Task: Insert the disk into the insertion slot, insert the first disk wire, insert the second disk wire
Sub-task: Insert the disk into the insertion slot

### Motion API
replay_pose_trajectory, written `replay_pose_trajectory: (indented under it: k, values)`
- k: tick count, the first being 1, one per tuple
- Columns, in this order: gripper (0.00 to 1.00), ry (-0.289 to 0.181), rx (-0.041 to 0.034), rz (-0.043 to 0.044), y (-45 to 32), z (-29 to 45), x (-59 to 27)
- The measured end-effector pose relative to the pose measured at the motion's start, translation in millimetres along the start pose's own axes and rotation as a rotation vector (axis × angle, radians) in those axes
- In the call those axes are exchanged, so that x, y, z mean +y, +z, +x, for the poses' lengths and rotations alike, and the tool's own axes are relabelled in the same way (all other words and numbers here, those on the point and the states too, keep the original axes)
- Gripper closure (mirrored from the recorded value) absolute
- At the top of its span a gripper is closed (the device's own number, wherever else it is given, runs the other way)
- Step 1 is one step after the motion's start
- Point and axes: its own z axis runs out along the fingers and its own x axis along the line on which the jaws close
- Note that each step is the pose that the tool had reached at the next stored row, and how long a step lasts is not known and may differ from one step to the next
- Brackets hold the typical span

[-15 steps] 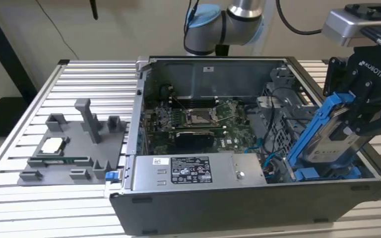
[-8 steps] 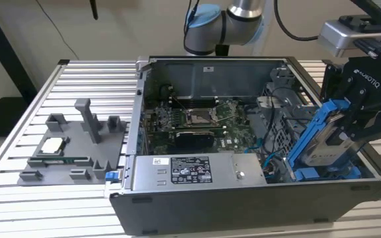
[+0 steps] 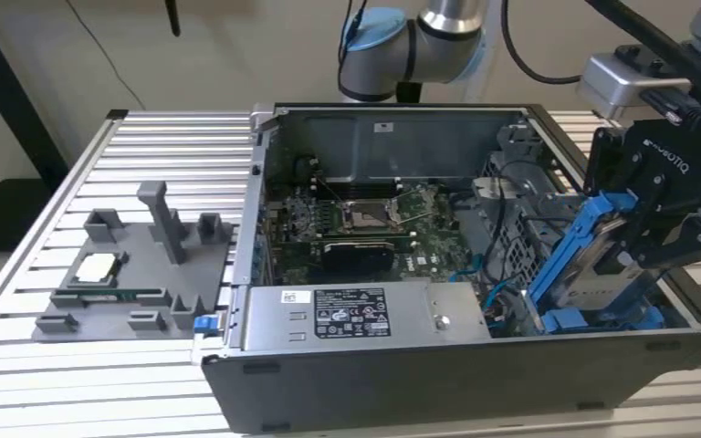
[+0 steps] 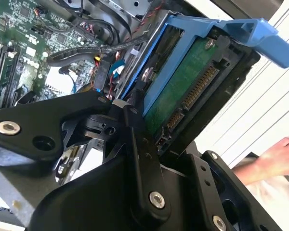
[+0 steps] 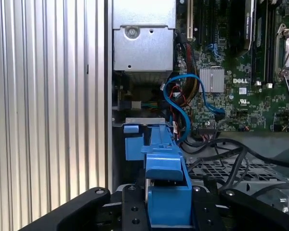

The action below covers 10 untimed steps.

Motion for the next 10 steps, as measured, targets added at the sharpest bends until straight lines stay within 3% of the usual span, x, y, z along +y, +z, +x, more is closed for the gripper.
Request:
replay_pose_trajectory:
  k: [4,5,10]
  values:
    - [0.66,0.000,0.0001,0.0000,0.7,0.0,0.0]
    - [0.59,0.000,0.0002,0.0000,0.7,0.0,0.0]
    - [0.59,0.000,-0.0009,0.0000,0.3,0.0,0.0]
